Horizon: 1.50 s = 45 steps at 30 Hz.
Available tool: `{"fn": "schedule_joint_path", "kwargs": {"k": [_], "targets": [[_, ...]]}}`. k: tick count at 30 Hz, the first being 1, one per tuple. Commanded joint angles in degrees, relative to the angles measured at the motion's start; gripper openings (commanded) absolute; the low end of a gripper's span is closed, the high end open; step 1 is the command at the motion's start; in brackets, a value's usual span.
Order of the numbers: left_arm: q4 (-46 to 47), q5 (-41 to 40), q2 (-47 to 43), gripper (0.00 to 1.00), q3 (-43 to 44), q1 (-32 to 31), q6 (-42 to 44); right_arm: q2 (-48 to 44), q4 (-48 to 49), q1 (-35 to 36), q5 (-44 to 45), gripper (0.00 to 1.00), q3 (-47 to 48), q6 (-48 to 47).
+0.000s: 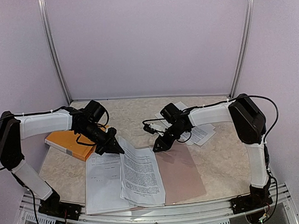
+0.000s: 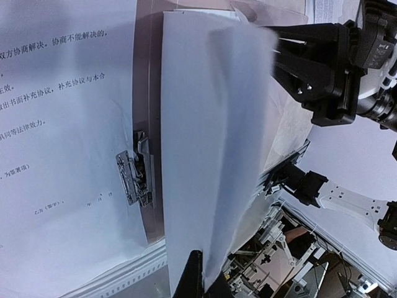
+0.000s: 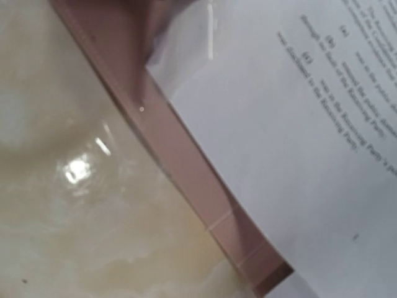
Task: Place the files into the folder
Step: Insert the file into the form pockets on the folder.
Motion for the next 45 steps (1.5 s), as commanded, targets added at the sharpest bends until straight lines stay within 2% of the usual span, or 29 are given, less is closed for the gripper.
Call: {"fn": "schedule_joint_path", "kwargs": {"k": [1,9,19,34,39,45], "targets": [[1.6,0.6,-0.4,0.00,-1.3,-0.5,-1.0,-2.5,0.0,-0.3,0.1,0.22,-1.0,0.9],[2.8,-0.4,-2.3,0.00,-4.3,-1.2,-1.9,-4.0,0.3,-0.3,1.5,0.39,-1.9,1.9],[5.9,-5.6,-5.0,0.00,-7.5,-3.1,-3.7,-10.0,3.0,-0.4,6.0,0.50,-6.2,4.5],[23.0,-14.0,-1.2,0.00,-12.6,-10.3,-14.8,-19.3,7.3,-0.3,9.8,0.49,-18.6,8.9],[26.0,-17.6,-1.1,0.00,-14.1,-11.6,-18.0,-23.1,8.0,-0.3,12.3,0.49,-21.9,10.1],[27.4,-18.8,0.2,0.00,-13.7,-11.8,-17.8,-24.7,9.3,-0.3,12.6,0.49,-24.2,11.2]]}}
